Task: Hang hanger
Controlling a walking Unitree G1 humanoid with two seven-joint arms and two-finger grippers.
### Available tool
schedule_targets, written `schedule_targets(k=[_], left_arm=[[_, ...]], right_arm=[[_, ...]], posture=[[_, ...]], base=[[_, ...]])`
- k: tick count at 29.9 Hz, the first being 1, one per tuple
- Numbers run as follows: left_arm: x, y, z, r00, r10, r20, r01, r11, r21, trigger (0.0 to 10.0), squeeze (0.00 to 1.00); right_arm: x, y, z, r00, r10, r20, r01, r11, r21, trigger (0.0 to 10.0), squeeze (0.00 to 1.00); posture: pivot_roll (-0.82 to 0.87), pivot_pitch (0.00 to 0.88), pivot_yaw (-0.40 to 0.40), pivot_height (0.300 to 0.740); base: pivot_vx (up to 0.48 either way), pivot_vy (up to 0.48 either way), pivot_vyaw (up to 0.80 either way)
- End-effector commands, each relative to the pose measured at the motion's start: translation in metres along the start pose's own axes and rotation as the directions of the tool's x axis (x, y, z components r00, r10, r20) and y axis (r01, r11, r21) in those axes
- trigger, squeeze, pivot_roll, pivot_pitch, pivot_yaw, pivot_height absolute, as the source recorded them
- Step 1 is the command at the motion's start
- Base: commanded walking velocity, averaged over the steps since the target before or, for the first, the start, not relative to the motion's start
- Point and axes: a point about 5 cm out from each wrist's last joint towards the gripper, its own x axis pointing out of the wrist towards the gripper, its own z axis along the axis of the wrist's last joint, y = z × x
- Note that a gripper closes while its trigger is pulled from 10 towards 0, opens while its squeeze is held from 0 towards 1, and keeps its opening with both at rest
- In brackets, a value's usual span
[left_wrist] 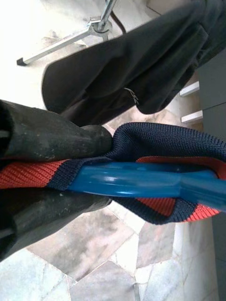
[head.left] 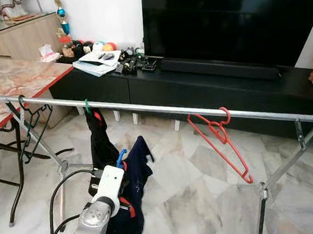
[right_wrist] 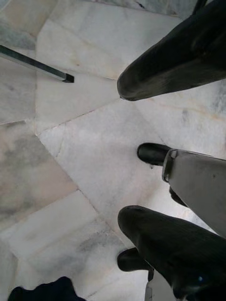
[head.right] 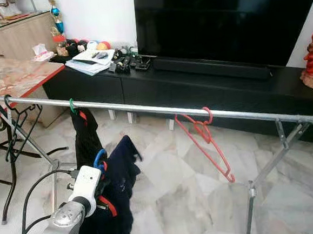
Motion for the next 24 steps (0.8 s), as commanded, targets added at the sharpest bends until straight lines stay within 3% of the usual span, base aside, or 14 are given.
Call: schedule_targets(k=[1, 24], left_arm=[[0.0, -0.0013, 0.0068, 0.999, -0.008, 0.037, 0.008, 1.0, 0.003, 10.0, 0.0], [0.0002, -0.0032, 0.0072, 0.999, -0.014, 0.037, 0.013, 1.0, 0.005, 10.0, 0.0]], right_arm=[[-0.0002, -0.0024, -0.0002, 1.0, -0.007, -0.003, 0.007, 1.0, 0.009, 10.0, 0.0], [-0.0002, -0.0029, -0.0004, 1.0, -0.006, -0.011, 0.006, 1.0, -0.003, 10.0, 0.0]], posture=[[0.1, 0.0, -0.027, 0.74], [0.11, 0.0, -0.035, 0.74]], base=[[0.356, 0.0, 0.0], [0.368, 0.0, 0.0]])
